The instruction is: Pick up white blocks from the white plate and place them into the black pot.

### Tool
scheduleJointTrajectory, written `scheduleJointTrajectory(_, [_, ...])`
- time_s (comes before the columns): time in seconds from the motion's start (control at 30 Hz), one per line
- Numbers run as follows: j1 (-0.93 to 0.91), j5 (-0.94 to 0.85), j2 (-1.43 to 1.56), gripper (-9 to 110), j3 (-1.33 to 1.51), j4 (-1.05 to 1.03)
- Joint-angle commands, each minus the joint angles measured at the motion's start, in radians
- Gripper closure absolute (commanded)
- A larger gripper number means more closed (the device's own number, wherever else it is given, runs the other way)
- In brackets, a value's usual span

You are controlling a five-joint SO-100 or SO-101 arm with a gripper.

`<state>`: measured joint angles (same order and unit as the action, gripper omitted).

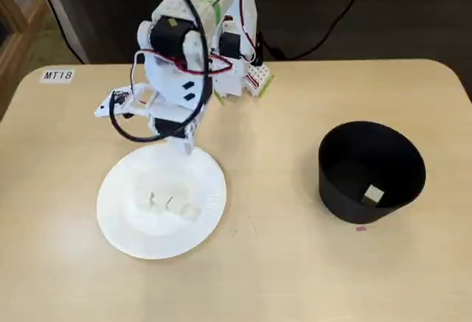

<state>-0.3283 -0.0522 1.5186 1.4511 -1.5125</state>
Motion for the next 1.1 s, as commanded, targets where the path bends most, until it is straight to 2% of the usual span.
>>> scheduleJointTrajectory(0.0, [-0.008,0.029,-0.023,98,-0.015,0.029])
scheduleJointTrajectory(0.17, [-0.025,0.021,-0.029,83,-0.043,0.046])
scheduleJointTrajectory(0.37, [-0.061,-0.009,-0.048,74,-0.072,0.04])
scheduleJointTrajectory(0.77, [-0.115,0.017,-0.138,72,-0.08,0.023])
scheduleJointTrajectory(1.07, [-0.115,0.012,-0.179,69,-0.08,0.106])
